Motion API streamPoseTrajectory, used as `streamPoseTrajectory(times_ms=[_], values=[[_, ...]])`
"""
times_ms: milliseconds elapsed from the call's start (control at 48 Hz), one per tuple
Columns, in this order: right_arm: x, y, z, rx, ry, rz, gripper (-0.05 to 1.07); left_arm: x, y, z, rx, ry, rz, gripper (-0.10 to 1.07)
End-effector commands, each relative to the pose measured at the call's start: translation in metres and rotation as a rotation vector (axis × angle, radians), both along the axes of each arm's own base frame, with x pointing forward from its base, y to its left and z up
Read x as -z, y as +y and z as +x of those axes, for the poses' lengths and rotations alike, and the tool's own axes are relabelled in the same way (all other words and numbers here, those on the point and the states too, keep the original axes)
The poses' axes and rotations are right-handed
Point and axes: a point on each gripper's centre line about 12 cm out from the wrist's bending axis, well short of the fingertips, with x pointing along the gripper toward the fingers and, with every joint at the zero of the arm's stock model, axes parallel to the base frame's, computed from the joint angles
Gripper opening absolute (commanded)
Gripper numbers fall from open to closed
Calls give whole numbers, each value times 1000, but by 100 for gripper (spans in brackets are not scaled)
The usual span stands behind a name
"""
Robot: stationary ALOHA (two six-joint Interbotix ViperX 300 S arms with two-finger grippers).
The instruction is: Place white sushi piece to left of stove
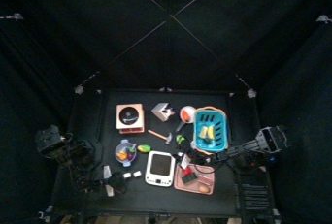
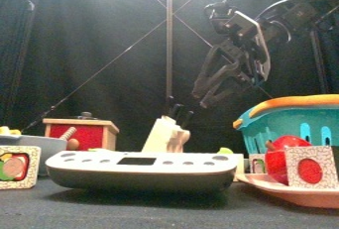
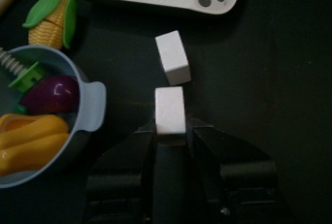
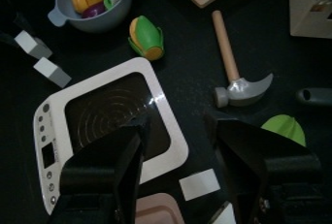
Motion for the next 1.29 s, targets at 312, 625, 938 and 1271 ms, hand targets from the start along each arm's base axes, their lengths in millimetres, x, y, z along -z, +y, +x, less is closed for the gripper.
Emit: streamPoseTrajectory(times_ms=[312,625,938,1271], values=[[-11,0,4,1,-32,4,84,-7,-5,4,-3,-16,-30,85],[-11,0,4,1,-32,4,84,-19,-3,8,-31,-57,-35,87],[-11,0,4,1,-32,4,84,-23,-1,9,-40,-73,-32,87],[-11,0,4,2,-32,6,84,-42,-4,22,-54,-117,-74,87]])
